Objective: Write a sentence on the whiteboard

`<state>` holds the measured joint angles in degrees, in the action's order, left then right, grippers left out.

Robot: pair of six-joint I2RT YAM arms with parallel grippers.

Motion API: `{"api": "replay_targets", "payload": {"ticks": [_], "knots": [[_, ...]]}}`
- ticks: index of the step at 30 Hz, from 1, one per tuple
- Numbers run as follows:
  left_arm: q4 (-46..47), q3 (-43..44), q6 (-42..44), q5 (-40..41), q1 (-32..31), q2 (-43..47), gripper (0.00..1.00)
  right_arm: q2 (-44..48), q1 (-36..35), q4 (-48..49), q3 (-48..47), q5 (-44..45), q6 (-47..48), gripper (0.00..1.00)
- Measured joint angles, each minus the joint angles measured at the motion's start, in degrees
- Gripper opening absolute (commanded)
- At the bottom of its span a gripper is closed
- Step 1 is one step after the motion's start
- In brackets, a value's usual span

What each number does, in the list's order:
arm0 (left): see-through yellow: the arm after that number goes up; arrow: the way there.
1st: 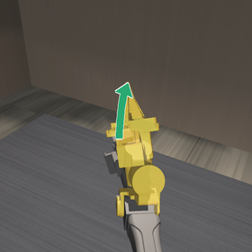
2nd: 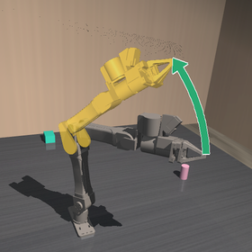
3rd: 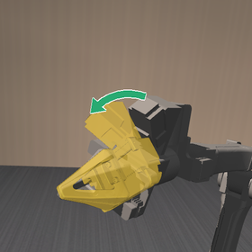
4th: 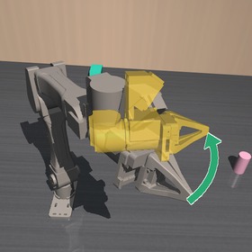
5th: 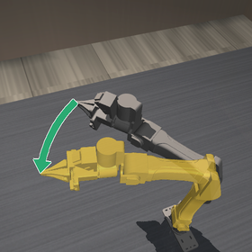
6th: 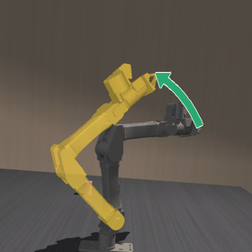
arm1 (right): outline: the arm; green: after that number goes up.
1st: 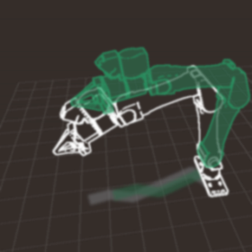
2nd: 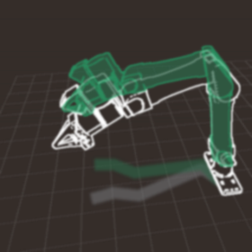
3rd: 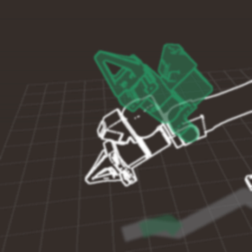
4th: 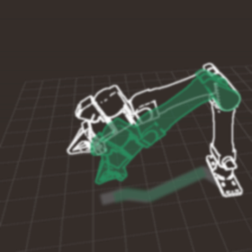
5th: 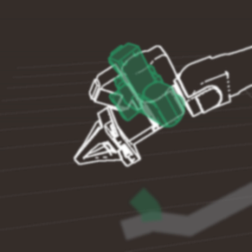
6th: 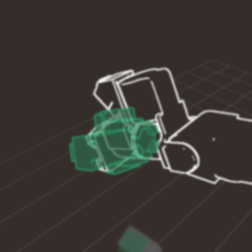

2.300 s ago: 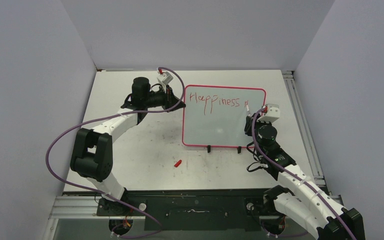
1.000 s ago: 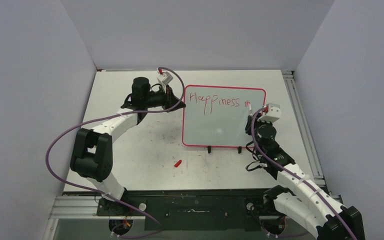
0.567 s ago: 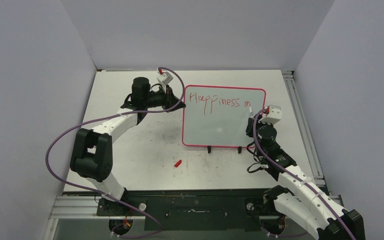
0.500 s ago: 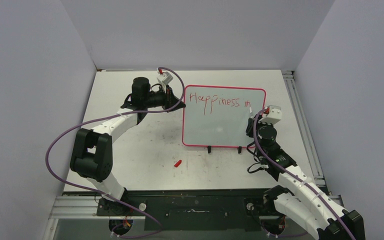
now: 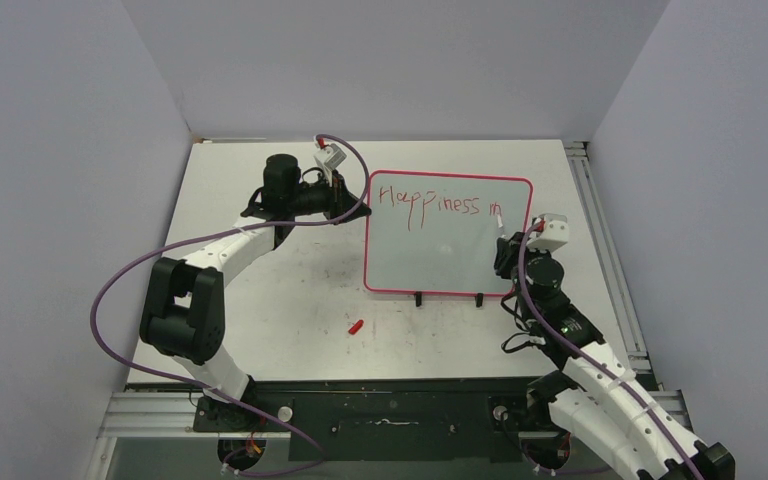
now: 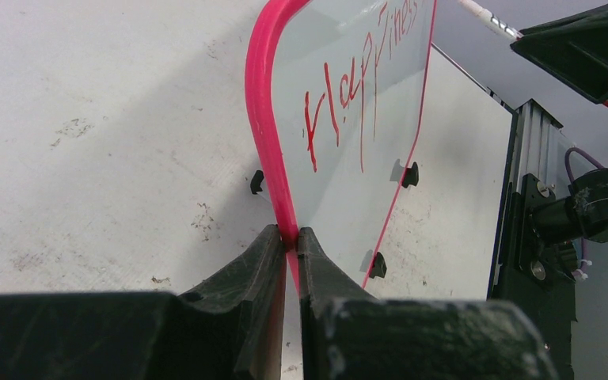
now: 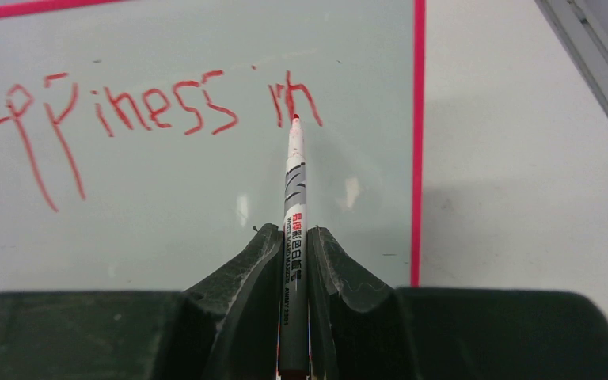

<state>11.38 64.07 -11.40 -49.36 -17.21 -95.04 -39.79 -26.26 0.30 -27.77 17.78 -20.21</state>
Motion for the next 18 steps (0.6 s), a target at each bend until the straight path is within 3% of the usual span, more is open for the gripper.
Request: {"api": "replay_targets", "payload": {"ticks": [4,8,18], "knots": [[0.0,0.0,0.0,0.0,0.0,0.0,0.00,0.5,-3.0,2.1,-0.4,-6.8,0.3,0.05],[0.0,0.0,0.1,0.0,0.0,0.0,0.00,-3.1,-11.3,6.1,-0.4,-10.4,0.5,0.05],[0.0,0.0,0.1,0.0,0.0,0.0,0.00,-17.0,-29.2,15.1,-0.4,-5.0,2.1,0.05]]}}
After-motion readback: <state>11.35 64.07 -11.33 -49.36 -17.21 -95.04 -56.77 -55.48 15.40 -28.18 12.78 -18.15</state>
